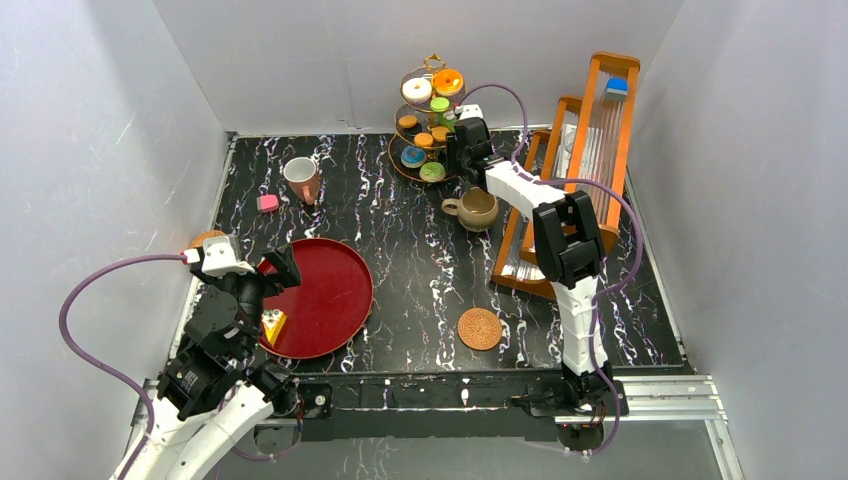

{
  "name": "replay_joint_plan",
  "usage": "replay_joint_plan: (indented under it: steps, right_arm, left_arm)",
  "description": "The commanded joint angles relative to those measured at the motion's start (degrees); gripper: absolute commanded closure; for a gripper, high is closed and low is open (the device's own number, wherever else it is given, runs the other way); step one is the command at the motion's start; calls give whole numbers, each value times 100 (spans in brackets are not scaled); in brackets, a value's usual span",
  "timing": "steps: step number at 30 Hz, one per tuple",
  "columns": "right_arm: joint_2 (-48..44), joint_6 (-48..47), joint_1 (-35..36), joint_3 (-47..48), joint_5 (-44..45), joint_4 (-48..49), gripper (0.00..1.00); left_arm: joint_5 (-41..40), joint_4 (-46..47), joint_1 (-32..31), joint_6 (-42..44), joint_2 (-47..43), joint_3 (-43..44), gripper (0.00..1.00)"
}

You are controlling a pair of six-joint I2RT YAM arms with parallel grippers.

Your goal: Serve the afternoon tea

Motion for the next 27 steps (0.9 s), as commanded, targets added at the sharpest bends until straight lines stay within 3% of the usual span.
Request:
replay_joint_plan:
  steps: [1, 12, 27]
  right_arm:
    - [-85, 26, -38, 348, -19, 424, 52]
    - [-523, -12, -63, 114, -47, -31, 45]
    - [-1280, -54, -61, -252, -485, -1064, 51]
  left_arm:
    - [-17, 146, -25, 37, -12, -33, 8]
    - [-14, 121, -25, 32, -27, -31, 8]
    - [-44, 107, -24, 35, -33, -43, 8]
